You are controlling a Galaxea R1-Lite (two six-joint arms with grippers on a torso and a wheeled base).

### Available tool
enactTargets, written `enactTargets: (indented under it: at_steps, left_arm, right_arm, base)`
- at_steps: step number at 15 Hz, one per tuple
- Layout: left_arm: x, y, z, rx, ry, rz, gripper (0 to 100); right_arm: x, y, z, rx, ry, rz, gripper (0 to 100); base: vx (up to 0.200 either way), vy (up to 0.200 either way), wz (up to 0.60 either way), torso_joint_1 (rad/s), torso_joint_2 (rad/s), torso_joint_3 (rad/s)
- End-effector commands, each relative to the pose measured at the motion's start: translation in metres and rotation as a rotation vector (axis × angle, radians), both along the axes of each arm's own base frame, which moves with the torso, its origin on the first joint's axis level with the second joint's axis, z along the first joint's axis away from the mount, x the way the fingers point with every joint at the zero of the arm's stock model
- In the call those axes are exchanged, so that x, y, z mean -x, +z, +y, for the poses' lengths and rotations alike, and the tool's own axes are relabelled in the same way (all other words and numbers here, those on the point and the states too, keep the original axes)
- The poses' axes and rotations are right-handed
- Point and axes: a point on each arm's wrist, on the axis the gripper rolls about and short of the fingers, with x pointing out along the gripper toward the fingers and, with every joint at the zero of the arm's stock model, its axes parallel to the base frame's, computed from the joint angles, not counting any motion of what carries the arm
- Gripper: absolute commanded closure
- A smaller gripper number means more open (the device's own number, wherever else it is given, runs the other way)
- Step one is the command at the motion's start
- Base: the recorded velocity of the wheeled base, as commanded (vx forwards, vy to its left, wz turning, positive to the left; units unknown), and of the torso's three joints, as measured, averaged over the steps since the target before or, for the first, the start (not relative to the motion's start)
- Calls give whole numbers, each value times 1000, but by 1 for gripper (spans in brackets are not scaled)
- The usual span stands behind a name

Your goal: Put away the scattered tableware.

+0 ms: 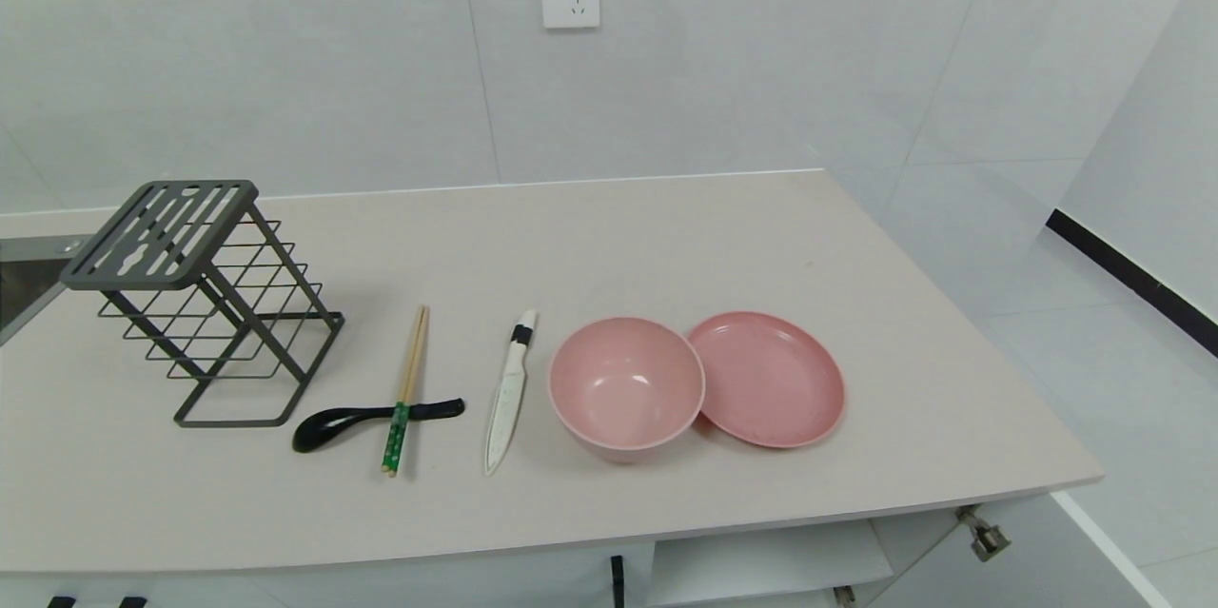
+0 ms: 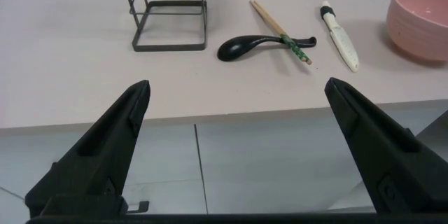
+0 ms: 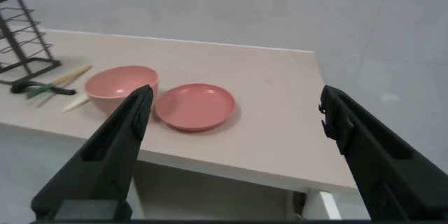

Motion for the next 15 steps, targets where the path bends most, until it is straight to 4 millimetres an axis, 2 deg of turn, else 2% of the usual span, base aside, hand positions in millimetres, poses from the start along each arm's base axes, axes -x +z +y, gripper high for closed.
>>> enactTargets:
  at_steps: [1,4,8,11,15]
  left_arm:
    - [0,0,0,-3,0,1,0]
    - [0,0,0,-2,0,1,0]
    - [0,0,0,0,1,1,0]
    - [0,0,0,0,1,1,0]
    - [0,0,0,0,1,1,0]
  right_arm:
    - [-21,28,2,18,104,133,0]
    - [-53,29,4,17,159,321,0]
    - [-96,33,7,24,195,444,0]
    - [-115,29,9,27,201,501,0]
    - [-129,25,12,68,223,543,0]
  base:
    - [0,0,0,0,0,0]
    - [0,0,0,0,0,0]
    - [0,0,0,0,0,0]
    - [0,0,0,0,0,0]
    - [0,0,0,0,0,0]
